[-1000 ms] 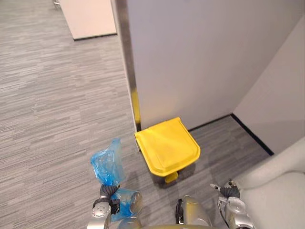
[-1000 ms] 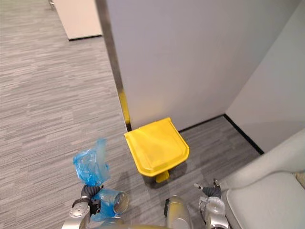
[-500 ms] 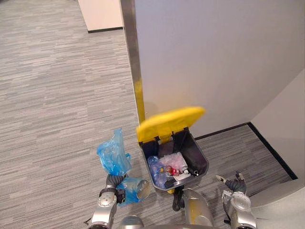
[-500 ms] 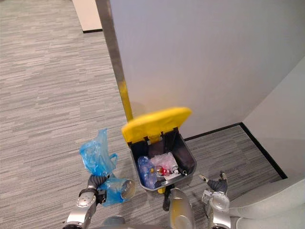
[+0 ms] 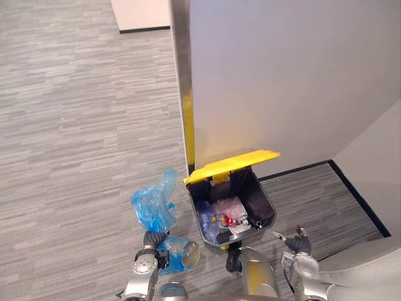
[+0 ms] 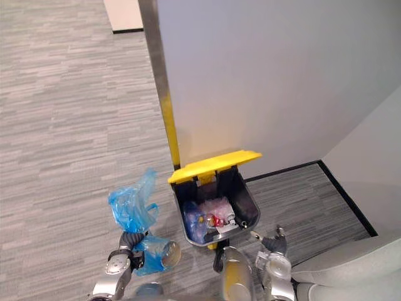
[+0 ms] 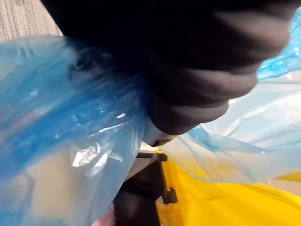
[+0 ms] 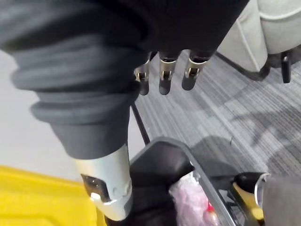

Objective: Gather rubbish on tea table into small bin, then transfer packed bag to large trash can.

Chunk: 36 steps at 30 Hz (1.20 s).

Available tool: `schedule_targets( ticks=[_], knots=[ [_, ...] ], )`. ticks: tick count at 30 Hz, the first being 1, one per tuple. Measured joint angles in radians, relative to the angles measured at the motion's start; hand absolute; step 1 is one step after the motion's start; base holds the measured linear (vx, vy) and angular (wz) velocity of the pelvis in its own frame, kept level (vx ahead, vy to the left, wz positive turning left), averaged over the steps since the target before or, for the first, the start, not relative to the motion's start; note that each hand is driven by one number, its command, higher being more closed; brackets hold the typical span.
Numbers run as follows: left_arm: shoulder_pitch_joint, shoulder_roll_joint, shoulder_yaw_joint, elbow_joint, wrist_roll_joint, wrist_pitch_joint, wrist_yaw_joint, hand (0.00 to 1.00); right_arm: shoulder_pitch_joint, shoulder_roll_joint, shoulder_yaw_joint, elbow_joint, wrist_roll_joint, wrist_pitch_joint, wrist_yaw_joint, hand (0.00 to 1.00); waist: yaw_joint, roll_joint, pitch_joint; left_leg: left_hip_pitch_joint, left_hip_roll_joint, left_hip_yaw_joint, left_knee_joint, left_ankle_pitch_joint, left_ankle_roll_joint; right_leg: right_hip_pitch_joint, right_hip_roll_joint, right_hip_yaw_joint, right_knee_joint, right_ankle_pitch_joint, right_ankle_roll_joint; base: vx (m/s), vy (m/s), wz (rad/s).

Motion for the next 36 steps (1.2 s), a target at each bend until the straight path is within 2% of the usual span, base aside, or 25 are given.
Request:
schedule_targets(
  ticks=[4, 6, 10, 14, 16, 20, 23, 27, 32, 36],
  knots=[
    [0.0, 0.001, 0.001, -0.032, -0.001, 0.0, 0.003, 1.0, -0.074, -0.002, 0.112, -0.015, -0.01, 0.005, 0.014, 0.0, 0.016, -0.006, 0.009, -0.128, 0.005, -0.053, 0.071, -0.002, -0.004, -0.056, -0.012, -0.038, -0.024, 0.029, -0.007, -0.1, -0.049, 0.27],
    [-0.009, 0.0, -0.002, -0.056, -0.001, 0.0, 0.003, 1.0, -0.113, -0.01, 0.147, -0.034, -0.01, 0.005, 0.015, 0.0, 0.033, -0.006, 0.02, -0.165, 0.006, -0.066, 0.092, -0.003, -0.005, -0.077, -0.016, -0.045, -0.024, 0.034, -0.008, -0.06, -0.042, 0.21],
    [-0.054, 0.006, -0.007, -0.089, -0.003, -0.01, 0.004, 1.0, -0.249, -0.041, 0.228, -0.098, -0.035, 0.002, 0.015, 0.0, 0.058, -0.003, 0.067, -0.255, 0.007, -0.103, 0.129, -0.005, -0.005, -0.131, -0.023, -0.069, -0.022, 0.037, -0.012, -0.06, -0.046, 0.18],
    [-0.075, 0.007, -0.019, -0.121, -0.007, -0.016, 0.005, 1.0, -0.385, -0.113, 0.276, -0.104, -0.049, 0.001, 0.015, 0.0, 0.059, 0.0, 0.09, -0.315, 0.008, -0.135, 0.13, 0.013, -0.037, -0.181, -0.033, -0.088, -0.003, 0.036, -0.012, 0.0, -0.055, 0.19],
    [-0.101, 0.013, -0.044, -0.126, -0.023, -0.023, 0.006, 1.0, -0.472, -0.176, 0.279, -0.109, -0.049, 0.001, 0.013, 0.0, 0.059, 0.007, 0.113, -0.327, 0.008, -0.145, 0.129, 0.019, -0.047, -0.195, -0.035, -0.091, 0.013, 0.032, -0.006, 0.03, -0.041, 0.09],
    [-0.14, 0.045, -0.078, -0.126, -0.046, -0.044, 0.02, 1.0, -0.591, -0.29, 0.291, -0.093, -0.049, -0.005, 0.007, 0.0, 0.056, 0.009, 0.139, -0.34, 0.009, -0.156, 0.122, 0.023, -0.053, -0.206, -0.034, -0.094, 0.013, 0.032, -0.006, 0.01, -0.016, 0.04],
    [-0.157, 0.062, -0.092, -0.126, -0.065, -0.055, 0.024, 1.0, -0.673, -0.365, 0.323, -0.019, -0.048, -0.012, -0.005, 0.0, 0.054, 0.013, 0.144, -0.344, 0.009, -0.16, 0.108, 0.028, -0.059, -0.212, -0.033, -0.095, 0.011, 0.033, -0.007, 0.01, -0.006, 0.02],
    [-0.156, 0.084, -0.122, -0.126, -0.088, -0.068, 0.023, 1.0, -0.727, -0.419, 0.355, 0.059, -0.044, -0.013, -0.007, 0.0, 0.052, 0.013, 0.144, -0.342, 0.008, -0.164, 0.089, 0.037, -0.064, -0.212, -0.031, -0.097, 0.003, 0.036, -0.01, 0.01, -0.007, 0.03],
    [-0.155, 0.099, -0.144, -0.128, -0.112, -0.085, 0.023, 1.0, -0.775, -0.436, 0.363, 0.11, -0.03, -0.013, -0.007, 0.0, 0.042, 0.013, 0.145, -0.342, 0.006, -0.154, 0.087, 0.041, -0.062, -0.207, -0.02, -0.084, -0.031, 0.058, -0.036, -0.01, 0.007, -0.07],
    [-0.153, 0.115, -0.175, -0.178, -0.126, -0.086, 0.019, 1.0, -0.798, -0.458, 0.4, 0.127, -0.027, -0.013, -0.004, 0.0, 0.031, 0.017, 0.146, -0.34, 0.003, -0.153, 0.084, 0.05, -0.055, -0.19, -0.016, -0.083, -0.068, 0.083, -0.035, -0.04, -0.008, -0.01]
  ],
)
